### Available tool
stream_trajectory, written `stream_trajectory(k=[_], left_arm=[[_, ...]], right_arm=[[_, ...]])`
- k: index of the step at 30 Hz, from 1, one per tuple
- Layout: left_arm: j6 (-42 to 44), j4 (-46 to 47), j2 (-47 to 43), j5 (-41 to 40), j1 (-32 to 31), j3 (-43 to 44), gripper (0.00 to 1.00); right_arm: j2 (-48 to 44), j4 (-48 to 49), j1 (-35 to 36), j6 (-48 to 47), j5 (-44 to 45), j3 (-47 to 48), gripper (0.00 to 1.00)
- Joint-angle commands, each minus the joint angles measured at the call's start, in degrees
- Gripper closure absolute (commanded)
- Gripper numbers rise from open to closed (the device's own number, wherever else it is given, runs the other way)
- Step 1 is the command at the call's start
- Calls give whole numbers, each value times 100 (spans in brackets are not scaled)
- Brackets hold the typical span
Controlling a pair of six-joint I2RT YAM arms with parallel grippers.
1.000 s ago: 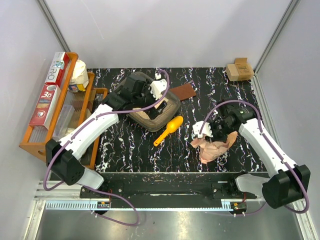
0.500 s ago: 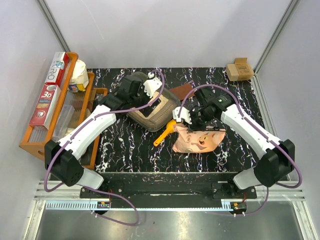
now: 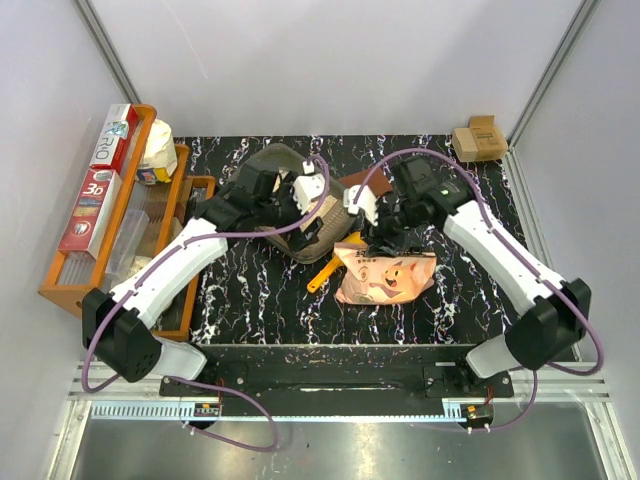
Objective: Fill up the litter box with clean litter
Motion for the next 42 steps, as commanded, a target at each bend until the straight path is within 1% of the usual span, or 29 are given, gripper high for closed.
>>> stream_trajectory(k=[1,3,5,6,7,9,10,13,14,15,16,18,19,20,22,24,25,26,28,32,36,38,39,40,42], left_arm=[[595,281,-348,1123,-70,-294,1],[438,150,-155,650,-53,-303,8],[472,-165,-110,551,-35,-451,14],[464,-237,-119,498,-27,-565,14],[472,-307,-197,541,-35,-810,14],[507,-334,-259,690,-88,-1075,15],[464,-300,-286,700,-114,-1294,15],[140,95,-251,656,-159,-1480,16],[86,357,-259,647,-159,-1480,16],[86,464,-286,865,-159,-1454,14],[173,596,-303,1015,-159,-1402,12],[209,1193,-426,1313,-159,-1392,9],[226,1412,-479,1393,-167,-1366,6],[235,1737,-479,1525,-176,-1331,5],[314,1898,-287,1859,-211,-1087,3],[393,1706,-6,2148,-316,-762,3],[428,1557,361,2237,-343,-368,4],[437,1312,547,2316,-369,-164,5],[359,1274,977,2492,-457,231,7],[420,1248,1445,2493,-764,549,10],[507,985,1744,2502,-818,795,18],[682,660,1841,2502,-826,840,20],[866,528,1867,2519,-818,901,23],[981,196,1928,2528,-835,954,43],[1384,-349,2034,2493,-835,1286,60]], right_arm=[[-786,713,-400,1564,342,80,36],[-935,819,-558,1909,466,115,34],[-1014,924,-813,2428,712,115,29],[-1110,1020,-865,2604,896,80,27],[-1164,1117,-927,2927,1350,27,22],[-1295,1346,-1015,3045,1609,-166,19],[-1313,1364,-1050,2897,1627,-254,18],[-1340,1233,-1068,2493,1723,-623,19],[-1349,1206,-1129,2456,1750,-745,19],[-1357,1206,-1173,2465,1776,-773,19],[-1340,1197,-1261,2639,1794,-764,19],[-1200,1189,-1585,2886,1672,-607,19],[-1138,1180,-1691,3104,1628,-536,19],[-1086,1180,-1779,3185,1601,-405,19],[-936,1180,-2017,3369,1618,-247,19],[-840,1180,-2140,3449,1645,-184,18],[-830,1180,-2201,3458,1671,-175,18],[-821,1188,-2211,3458,1706,-193,18],[-848,1232,-2228,3440,1793,-298,18],[-979,1259,-2237,3441,1899,-491,19],[-1111,1259,-2263,3432,1934,-623,18],[-1129,1259,-2272,3414,1952,-676,18],[-1112,1267,-2281,3414,1952,-685,18],[-1103,1285,-2290,3414,1944,-703,18],[-1068,1294,-2281,3370,1891,-703,18]])
